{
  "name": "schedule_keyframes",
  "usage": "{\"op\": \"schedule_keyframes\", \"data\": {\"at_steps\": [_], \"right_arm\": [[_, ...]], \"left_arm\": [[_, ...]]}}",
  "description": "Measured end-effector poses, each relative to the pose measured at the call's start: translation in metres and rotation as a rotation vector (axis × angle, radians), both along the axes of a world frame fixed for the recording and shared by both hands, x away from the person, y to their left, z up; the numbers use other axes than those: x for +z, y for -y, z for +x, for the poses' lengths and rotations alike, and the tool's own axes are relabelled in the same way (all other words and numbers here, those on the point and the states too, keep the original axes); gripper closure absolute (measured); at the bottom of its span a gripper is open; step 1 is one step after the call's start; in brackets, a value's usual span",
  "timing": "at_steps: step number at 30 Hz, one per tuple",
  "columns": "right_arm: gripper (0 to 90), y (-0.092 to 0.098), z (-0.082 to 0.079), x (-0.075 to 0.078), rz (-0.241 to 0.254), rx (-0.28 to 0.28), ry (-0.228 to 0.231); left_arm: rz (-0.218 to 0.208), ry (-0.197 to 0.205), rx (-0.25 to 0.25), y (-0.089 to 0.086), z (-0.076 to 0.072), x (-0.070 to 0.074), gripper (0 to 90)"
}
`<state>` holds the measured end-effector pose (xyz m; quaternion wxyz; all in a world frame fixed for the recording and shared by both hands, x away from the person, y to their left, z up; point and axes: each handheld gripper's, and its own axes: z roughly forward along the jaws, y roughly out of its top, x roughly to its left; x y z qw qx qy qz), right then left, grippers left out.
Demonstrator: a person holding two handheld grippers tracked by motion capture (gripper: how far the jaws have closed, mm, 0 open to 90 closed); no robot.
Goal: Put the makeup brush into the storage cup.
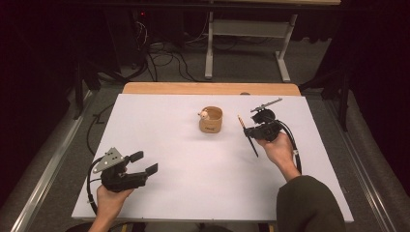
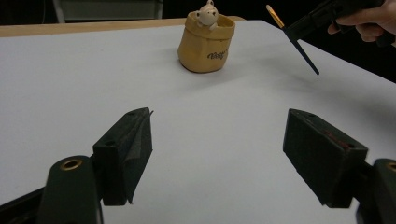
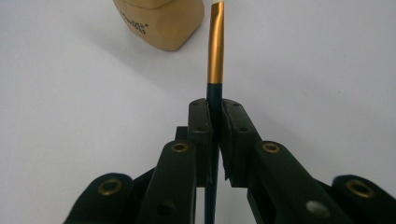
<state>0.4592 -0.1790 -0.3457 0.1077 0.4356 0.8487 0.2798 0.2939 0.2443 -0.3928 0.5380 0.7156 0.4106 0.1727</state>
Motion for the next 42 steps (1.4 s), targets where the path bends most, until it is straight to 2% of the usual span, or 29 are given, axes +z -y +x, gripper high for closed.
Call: {"op": "schedule_keyframes", "data": {"at_steps": [15,24,31,42], "right_arm": [[85.4,-0.003,-0.005,0.007,0.046,0.003,0.068],[85.4,-0.003,-0.006,0.012,0.093,0.004,0.116],[85.4,-0.004,-0.007,0.015,0.107,0.005,0.138],[85.3,-0.009,-0.007,0.018,0.094,0.022,0.181]], "left_arm": [[0.001,0.0,-0.001,0.0,0.0,0.0,24.3],[0.002,-0.002,-0.001,0.0,0.0,0.0,24.3],[-0.001,-0.002,0.001,0.0,0.0,-0.001,24.3],[0.0,-0.003,-0.001,0.0,0.001,-0.001,24.3]]}}
